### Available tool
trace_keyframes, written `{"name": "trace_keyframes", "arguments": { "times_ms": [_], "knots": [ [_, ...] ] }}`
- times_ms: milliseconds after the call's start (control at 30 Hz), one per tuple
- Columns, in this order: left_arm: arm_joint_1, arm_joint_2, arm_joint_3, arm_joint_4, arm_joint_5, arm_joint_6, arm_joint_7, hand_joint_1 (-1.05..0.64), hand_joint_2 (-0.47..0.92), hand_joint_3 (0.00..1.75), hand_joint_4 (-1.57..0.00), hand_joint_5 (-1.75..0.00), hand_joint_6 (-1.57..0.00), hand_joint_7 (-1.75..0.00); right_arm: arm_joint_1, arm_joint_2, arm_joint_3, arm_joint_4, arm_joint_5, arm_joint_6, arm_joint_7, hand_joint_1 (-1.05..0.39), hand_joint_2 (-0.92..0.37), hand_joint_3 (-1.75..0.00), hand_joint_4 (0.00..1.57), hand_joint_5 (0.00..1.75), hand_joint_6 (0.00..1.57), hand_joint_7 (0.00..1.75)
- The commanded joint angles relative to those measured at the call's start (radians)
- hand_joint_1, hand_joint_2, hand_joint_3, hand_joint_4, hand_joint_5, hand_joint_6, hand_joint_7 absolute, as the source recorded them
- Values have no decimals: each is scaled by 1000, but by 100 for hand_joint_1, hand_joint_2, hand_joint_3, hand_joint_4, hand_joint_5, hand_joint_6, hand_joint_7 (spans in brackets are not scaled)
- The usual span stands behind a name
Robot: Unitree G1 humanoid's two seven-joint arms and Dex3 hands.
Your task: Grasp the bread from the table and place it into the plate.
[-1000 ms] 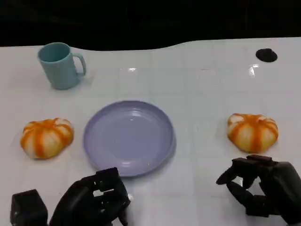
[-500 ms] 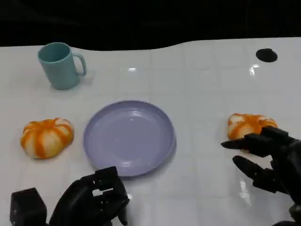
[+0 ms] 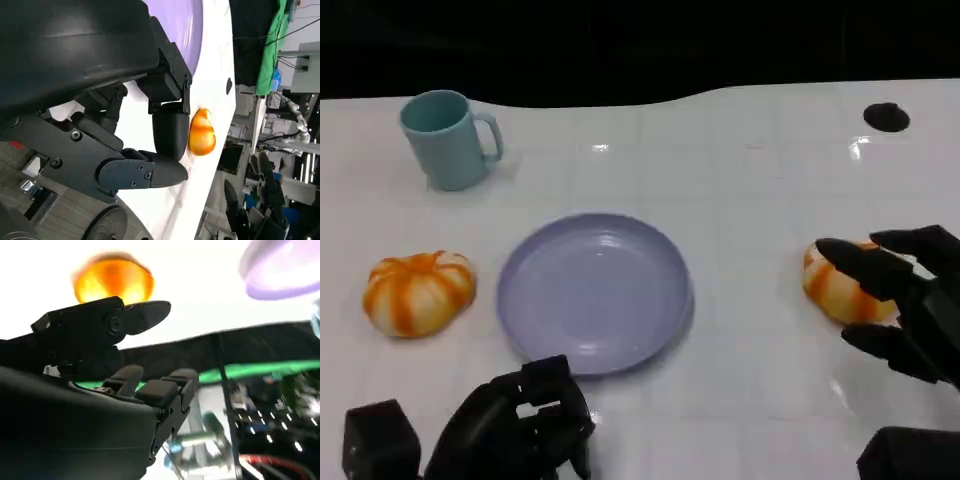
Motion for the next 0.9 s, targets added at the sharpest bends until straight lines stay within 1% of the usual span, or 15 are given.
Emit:
{"name": "trace_keyframes", "arguments": {
  "times_ms": [33,100,367,767,900],
  "knots": [
    [-7,15,8,8,-3,-5,-8,-59,75,49,-80,-175,-76,-143,-21,-15,23,-16,-25,86,86,-52,-91,-1,0,39,25,0],
    [-5,14,8,6,-2,-7,-7,-60,75,49,-79,-175,-76,-142,-42,-15,39,-4,-36,120,118,-54,-89,0,0,34,24,0],
    [0,13,5,-1,0,-6,-5,-60,76,48,-78,-175,-76,-142,-131,-25,99,79,-69,198,185,-56,-88,0,0,28,22,0],
    [-2,12,7,5,4,-15,-2,-60,75,50,-79,-175,-76,-142,-279,-17,186,316,-92,228,150,-57,-87,0,1,32,24,1],
    [-3,10,7,8,2,-21,-4,-60,75,50,-79,-175,-76,-142,-323,-15,206,386,-76,214,138,-55,-87,0,4,32,26,1]
  ]
}}
